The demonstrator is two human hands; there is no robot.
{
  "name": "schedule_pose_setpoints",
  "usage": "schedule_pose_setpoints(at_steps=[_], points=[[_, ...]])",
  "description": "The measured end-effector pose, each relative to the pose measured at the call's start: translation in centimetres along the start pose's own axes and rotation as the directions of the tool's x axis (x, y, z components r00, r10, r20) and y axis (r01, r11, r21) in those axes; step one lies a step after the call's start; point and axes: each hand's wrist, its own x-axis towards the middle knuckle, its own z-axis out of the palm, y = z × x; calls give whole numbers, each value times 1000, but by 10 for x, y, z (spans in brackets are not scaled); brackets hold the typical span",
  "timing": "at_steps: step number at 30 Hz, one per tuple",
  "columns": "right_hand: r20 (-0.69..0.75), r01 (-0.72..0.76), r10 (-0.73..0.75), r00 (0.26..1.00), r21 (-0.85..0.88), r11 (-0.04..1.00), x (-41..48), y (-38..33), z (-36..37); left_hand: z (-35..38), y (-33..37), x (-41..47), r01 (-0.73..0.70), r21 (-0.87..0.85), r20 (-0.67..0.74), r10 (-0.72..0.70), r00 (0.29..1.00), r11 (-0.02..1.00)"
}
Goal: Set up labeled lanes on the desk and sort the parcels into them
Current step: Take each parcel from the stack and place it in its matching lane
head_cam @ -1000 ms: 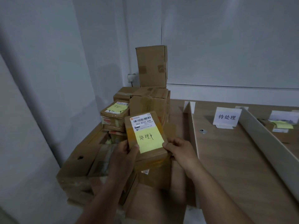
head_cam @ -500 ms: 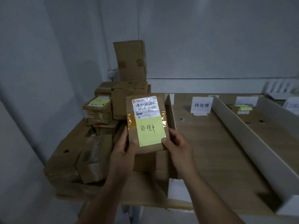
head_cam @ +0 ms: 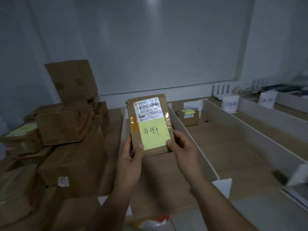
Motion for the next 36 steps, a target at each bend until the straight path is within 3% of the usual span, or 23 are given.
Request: schedule_pose_setpoints(at_steps=[13,26,36], points=[[-146,-35,26,989,-64,997,50,25,-198,205,12,-7,24,5,146,-24,989,1000],[-204,-85,60,977,-118,989,170,81,-280,336,-36,98,38,-3,237,-36,971,999],[-239,-176,137,961,-153,972,250,133,-336,431,-84,166,-13,144,271,-27,962,989]])
